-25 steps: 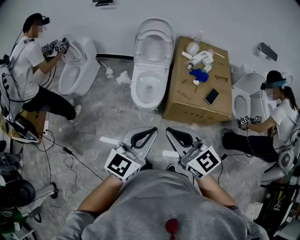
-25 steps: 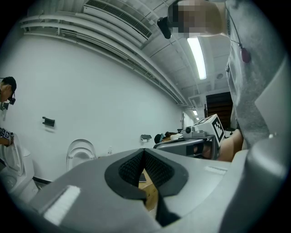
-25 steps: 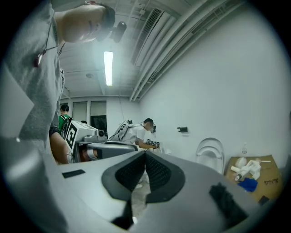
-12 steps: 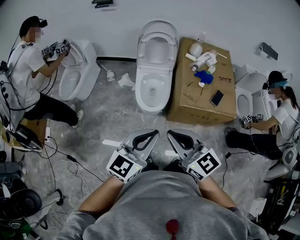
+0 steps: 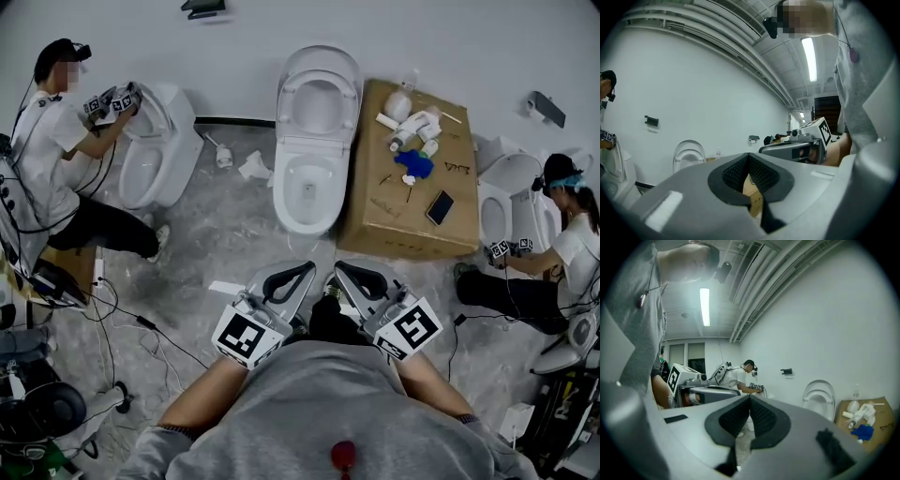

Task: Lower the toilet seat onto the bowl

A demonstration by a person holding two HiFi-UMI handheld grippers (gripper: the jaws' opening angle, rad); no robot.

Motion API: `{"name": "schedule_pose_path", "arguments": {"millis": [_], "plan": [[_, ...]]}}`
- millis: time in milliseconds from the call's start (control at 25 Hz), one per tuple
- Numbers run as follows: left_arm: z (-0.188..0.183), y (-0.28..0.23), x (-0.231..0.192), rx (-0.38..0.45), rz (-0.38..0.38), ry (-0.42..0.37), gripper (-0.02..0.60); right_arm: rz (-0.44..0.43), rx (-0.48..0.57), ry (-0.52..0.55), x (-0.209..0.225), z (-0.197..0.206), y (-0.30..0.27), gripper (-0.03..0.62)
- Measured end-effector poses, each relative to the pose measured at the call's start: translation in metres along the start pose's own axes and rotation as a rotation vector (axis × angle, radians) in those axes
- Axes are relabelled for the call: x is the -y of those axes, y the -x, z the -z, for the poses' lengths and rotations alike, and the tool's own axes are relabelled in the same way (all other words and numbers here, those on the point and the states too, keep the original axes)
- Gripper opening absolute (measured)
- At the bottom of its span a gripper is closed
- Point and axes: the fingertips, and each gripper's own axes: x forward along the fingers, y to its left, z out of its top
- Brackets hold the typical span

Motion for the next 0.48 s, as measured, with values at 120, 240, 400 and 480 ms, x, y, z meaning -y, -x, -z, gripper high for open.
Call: {"name": "schedule_pose_path", "arguments": {"millis": [120,240,400,480], "plan": [[-0.003,-0.018,-0.013,-0.009,-0.010,-0.006,0.009,-0.007,0.007,-0.003,0.025,-0.004,-0.010,0.014],[-0.008,-0.037,-0.028,-0.009,-0.015,-0.019,0.009,-0.022,0.009,0.007,0.048,-0.009,-0.021,0.014],[-0.015,-0.063,-0.048,-0.006,-0.039,-0.024,0.009,-0.044,0.007,0.013,0.076,-0.015,-0.032,0.014],[-0.020,-0.075,-0.056,-0.012,-0.041,-0.026,0.009,-0.050,0.008,0.020,0.091,-0.020,-0.037,0.014]]}}
